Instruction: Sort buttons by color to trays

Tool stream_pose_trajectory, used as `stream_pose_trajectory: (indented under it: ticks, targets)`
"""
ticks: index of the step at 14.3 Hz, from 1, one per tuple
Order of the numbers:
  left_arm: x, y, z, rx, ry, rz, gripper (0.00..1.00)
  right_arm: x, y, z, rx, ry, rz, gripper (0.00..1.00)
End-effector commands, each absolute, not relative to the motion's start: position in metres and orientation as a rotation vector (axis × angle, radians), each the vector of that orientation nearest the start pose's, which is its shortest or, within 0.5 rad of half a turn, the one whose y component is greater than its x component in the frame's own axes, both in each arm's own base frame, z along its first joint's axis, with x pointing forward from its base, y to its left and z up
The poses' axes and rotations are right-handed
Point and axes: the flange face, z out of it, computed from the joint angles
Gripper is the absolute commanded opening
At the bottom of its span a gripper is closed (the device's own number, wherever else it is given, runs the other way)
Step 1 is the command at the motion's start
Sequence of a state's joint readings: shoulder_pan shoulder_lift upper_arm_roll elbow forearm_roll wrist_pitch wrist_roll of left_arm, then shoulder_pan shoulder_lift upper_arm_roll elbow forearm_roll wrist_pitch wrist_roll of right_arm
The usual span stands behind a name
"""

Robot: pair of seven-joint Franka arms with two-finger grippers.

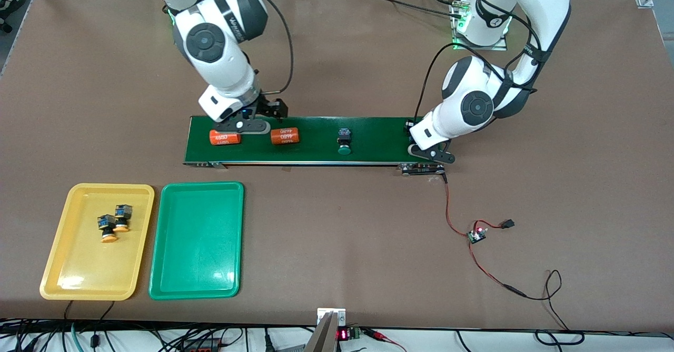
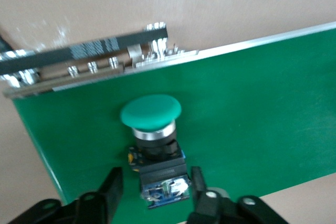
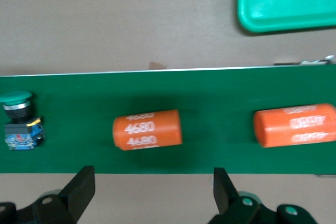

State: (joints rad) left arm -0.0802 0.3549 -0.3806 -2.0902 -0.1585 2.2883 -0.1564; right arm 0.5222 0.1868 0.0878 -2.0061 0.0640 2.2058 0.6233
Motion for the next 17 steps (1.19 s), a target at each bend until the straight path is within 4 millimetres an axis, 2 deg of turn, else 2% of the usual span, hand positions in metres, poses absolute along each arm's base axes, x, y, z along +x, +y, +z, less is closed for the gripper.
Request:
stream_pose_trajectory:
  ticks: [1, 2, 4, 6, 8, 10, 12, 15, 17]
  targets:
    - [0.523, -0.243, 0.322, -3.327, 0.242, 0.204, 1.0, 0.475, 0.358, 0.345, -3.07, 0.138, 0.022, 1.0]
    - [0.53, -0.234, 0.345, -3.32, 0.225, 0.208, 1.0, 0.471, 0.367, 0.338, -3.068, 0.147, 0.02, 1.0]
    - [0.549, -0.2, 0.392, -3.301, 0.166, 0.257, 1.0, 0.462, 0.383, 0.325, -3.07, 0.156, 0.025, 1.0]
    - [0.563, -0.145, 0.432, -3.291, 0.028, 0.236, 1.0, 0.462, 0.391, 0.313, -3.072, 0.183, -0.008, 1.0]
    - [0.557, -0.1, 0.464, -3.252, -0.029, 0.225, 1.0, 0.462, 0.395, 0.305, -3.078, 0.186, -0.015, 1.0]
    - [0.549, -0.081, 0.496, -3.139, 0.063, 0.214, 1.0, 0.464, 0.392, 0.304, -3.079, 0.197, -0.017, 1.0]
    - [0.548, -0.069, 0.53, -3.079, 0.076, 0.257, 1.0, 0.467, 0.393, 0.308, -3.074, 0.199, -0.025, 1.0]
    - [0.544, -0.055, 0.566, -3.084, 0.053, 0.303, 1.0, 0.468, 0.393, 0.307, -3.074, 0.199, -0.026, 1.0]
    - [0.547, -0.04, 0.58, -3.097, 0.055, 0.269, 1.0, 0.469, 0.393, 0.307, -3.072, 0.206, -0.026, 1.0]
